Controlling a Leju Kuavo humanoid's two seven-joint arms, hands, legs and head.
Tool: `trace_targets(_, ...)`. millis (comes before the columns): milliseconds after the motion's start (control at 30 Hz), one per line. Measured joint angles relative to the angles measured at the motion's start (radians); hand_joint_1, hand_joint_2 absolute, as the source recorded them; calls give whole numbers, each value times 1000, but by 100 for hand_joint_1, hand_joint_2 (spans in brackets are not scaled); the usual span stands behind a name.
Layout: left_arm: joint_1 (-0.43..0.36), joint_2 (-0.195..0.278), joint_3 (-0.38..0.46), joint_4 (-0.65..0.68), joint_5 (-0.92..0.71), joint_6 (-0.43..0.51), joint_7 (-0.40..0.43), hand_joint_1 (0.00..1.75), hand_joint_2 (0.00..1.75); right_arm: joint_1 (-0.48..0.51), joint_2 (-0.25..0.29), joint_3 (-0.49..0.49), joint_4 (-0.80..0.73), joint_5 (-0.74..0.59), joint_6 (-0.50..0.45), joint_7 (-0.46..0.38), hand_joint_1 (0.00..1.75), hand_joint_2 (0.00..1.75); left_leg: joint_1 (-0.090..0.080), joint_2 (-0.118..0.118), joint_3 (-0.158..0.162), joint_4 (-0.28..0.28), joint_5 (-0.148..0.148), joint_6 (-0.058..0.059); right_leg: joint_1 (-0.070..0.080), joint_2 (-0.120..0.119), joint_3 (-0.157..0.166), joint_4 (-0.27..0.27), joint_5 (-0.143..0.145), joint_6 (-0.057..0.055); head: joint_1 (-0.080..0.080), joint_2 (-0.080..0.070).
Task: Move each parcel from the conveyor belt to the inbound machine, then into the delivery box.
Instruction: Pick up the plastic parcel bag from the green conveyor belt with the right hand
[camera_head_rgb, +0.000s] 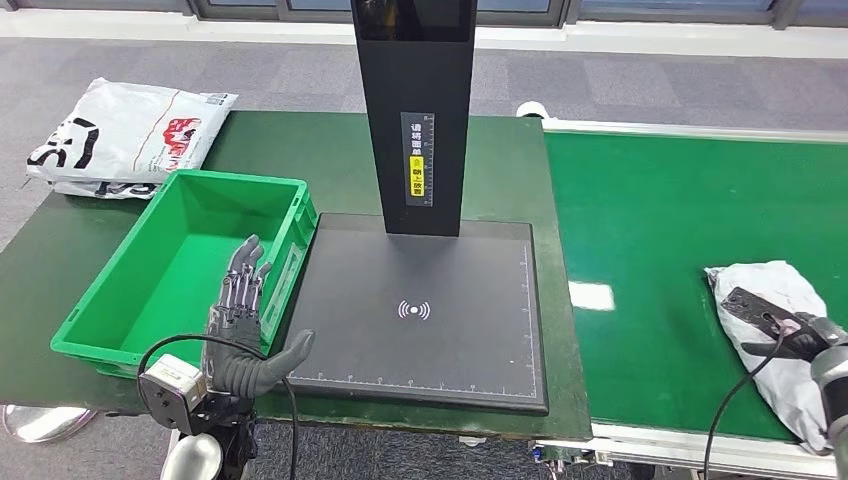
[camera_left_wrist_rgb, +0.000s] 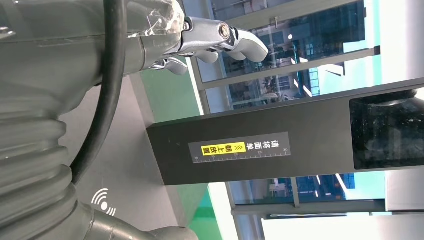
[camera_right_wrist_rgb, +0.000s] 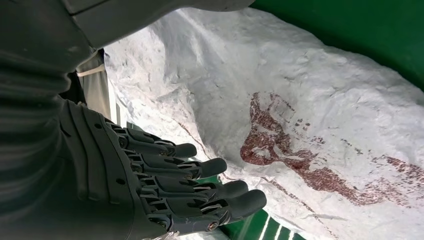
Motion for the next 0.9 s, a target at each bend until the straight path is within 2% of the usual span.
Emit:
trace_targets(133, 0, 2, 0, 0, 1, -1, 0, 0, 175, 0, 0, 0, 0, 0, 7, -6, 0, 175, 0, 0, 0, 0, 0, 0, 0, 0, 0, 0, 0, 0, 0, 0)
trace_targets(300, 0, 5, 1, 1, 15, -18, -2, 0, 175, 2, 0, 24, 6, 5, 83, -47, 0, 175, 0, 0, 0, 0, 0, 0, 0, 0, 0, 0, 0, 0, 0, 0)
trace_targets(467, 1, 7, 1, 4, 26, -30, -8, 0, 175, 15, -16, 60, 13, 32, 148, -12, 0, 175, 0, 0, 0, 0, 0, 0, 0, 0, -1, 0, 0, 0, 0, 0)
trace_targets(567, 2, 7, 1, 7, 40, -38, -13, 0, 175, 28, -40, 89, 15, 50, 188, -18, 0, 175, 0, 0, 0, 0, 0, 0, 0, 0, -1, 0, 0, 0, 0, 0)
trace_targets(733, 2, 8, 1, 20, 66, -52, -21, 0, 175, 94, -91, 180, 15, 91, 211, -84, 0, 175, 0, -3, 0, 0, -1, 1, 0, -3, 0, -1, -1, 1, 0, 0)
trace_targets(900, -1, 8, 1, 28, 74, -54, -23, 0, 175, 175, -77, 258, 15, 87, 185, -72, 0, 175, 2, -3, 2, 0, -2, 1, 3, -3, 3, -1, -2, 1, 0, 0)
